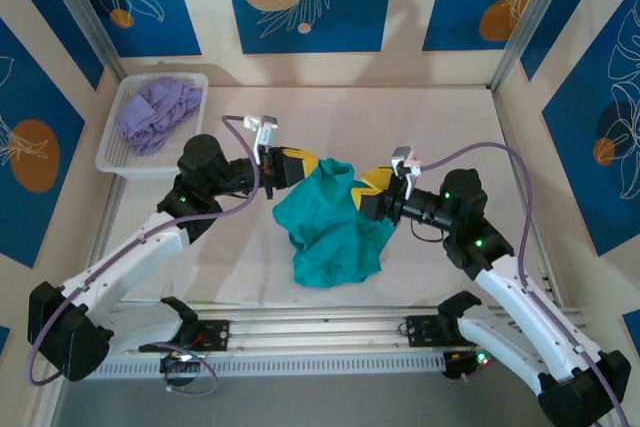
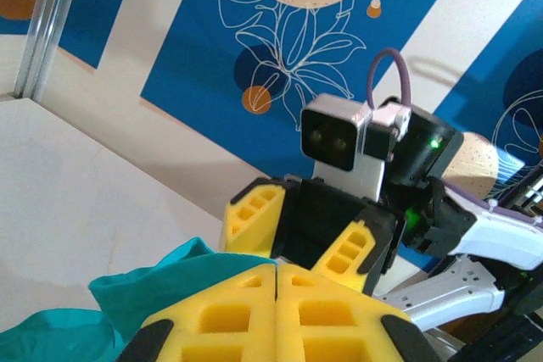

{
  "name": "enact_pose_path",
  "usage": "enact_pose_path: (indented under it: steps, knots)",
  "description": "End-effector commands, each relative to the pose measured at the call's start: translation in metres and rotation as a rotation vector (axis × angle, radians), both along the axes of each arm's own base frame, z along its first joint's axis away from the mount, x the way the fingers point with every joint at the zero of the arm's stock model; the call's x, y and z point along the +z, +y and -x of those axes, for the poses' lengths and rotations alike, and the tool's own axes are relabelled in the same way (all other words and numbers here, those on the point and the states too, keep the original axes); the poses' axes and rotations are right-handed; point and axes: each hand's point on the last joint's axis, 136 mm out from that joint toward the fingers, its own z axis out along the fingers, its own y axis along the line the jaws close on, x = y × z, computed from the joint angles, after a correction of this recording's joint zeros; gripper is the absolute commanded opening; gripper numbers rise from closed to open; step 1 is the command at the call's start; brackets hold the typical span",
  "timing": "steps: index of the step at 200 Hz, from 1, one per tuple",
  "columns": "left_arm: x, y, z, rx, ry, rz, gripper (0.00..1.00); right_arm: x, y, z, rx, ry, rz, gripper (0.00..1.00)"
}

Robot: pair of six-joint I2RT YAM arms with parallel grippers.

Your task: Fold the inside-out t-shirt

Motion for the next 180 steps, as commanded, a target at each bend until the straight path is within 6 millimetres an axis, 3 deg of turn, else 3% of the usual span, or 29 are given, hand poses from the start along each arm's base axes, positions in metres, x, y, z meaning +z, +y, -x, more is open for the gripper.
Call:
enact_pose_path:
  steps: [1, 46, 81, 107, 180]
  knots:
    - [0.015, 0.004, 0.006, -0.021, -0.057, 0.013, 0.00, 0.003, 0.007, -0.003, 0.031, 0.031, 0.019, 0.55]
    - [0.014, 0.004, 0.007, -0.026, -0.056, 0.009, 0.00, 0.006, 0.018, -0.023, 0.043, 0.045, 0.046, 0.50]
    - [0.009, 0.005, 0.003, 0.002, -0.050, -0.010, 0.00, 0.001, 0.017, -0.024, 0.029, 0.055, 0.044, 0.22]
    - [-0.001, 0.011, -0.006, 0.076, -0.028, -0.044, 0.00, 0.008, 0.008, -0.019, -0.007, 0.036, 0.016, 0.08]
    - [-0.020, 0.051, -0.044, 0.345, 0.090, -0.050, 0.00, 0.016, -0.005, -0.001, -0.032, -0.013, -0.066, 0.02]
